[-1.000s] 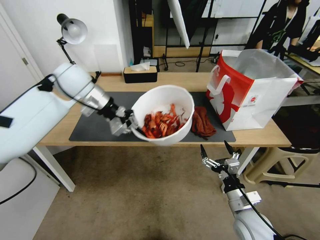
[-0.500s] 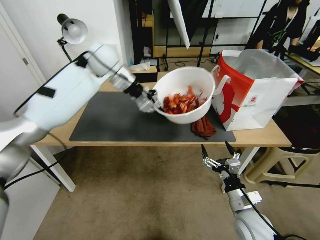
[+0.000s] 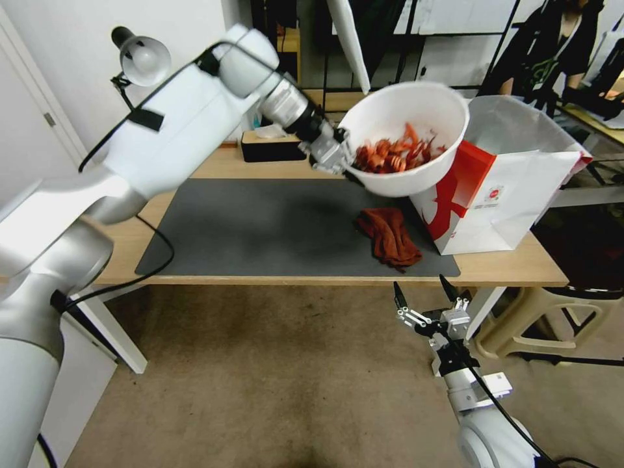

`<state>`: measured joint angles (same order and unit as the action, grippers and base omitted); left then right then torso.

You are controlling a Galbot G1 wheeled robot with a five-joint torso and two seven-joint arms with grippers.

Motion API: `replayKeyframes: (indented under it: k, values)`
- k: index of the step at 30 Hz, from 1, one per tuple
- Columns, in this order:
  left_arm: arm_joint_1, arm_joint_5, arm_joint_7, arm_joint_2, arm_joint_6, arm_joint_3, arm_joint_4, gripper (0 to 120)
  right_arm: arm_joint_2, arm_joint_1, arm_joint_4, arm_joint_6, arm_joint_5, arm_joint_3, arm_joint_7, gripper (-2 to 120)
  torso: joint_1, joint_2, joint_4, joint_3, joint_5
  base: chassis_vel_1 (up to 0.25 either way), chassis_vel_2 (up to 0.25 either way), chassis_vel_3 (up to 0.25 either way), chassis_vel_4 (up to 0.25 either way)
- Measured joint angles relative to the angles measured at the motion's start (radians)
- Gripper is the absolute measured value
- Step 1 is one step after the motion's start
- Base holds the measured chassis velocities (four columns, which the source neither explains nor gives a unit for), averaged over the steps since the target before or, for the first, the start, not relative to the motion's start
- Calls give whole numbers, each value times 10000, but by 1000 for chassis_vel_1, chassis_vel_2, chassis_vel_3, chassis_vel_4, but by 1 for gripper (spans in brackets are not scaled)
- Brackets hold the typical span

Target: Sweep shrimp from table into container with towel, then put container into takeout bag.

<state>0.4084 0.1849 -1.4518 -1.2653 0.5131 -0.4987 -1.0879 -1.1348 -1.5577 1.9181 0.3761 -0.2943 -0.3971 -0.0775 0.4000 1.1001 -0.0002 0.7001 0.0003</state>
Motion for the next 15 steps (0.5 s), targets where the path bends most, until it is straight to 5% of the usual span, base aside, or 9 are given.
replayKeyframes:
  k: [7, 15]
  values:
    - [877, 46, 6, -1175, 121, -178, 1516, 0, 23, 51, 36, 8, -45, -1, 26, 100, 1, 0, 2, 0, -1, 0, 0, 0, 0]
    - [1171, -80, 75, -2350, 195, -86, 2472, 0, 24, 69, 103, 16, -79, -34, 64, 100, 1, 0, 1, -1, 0, 0, 0, 0, 0]
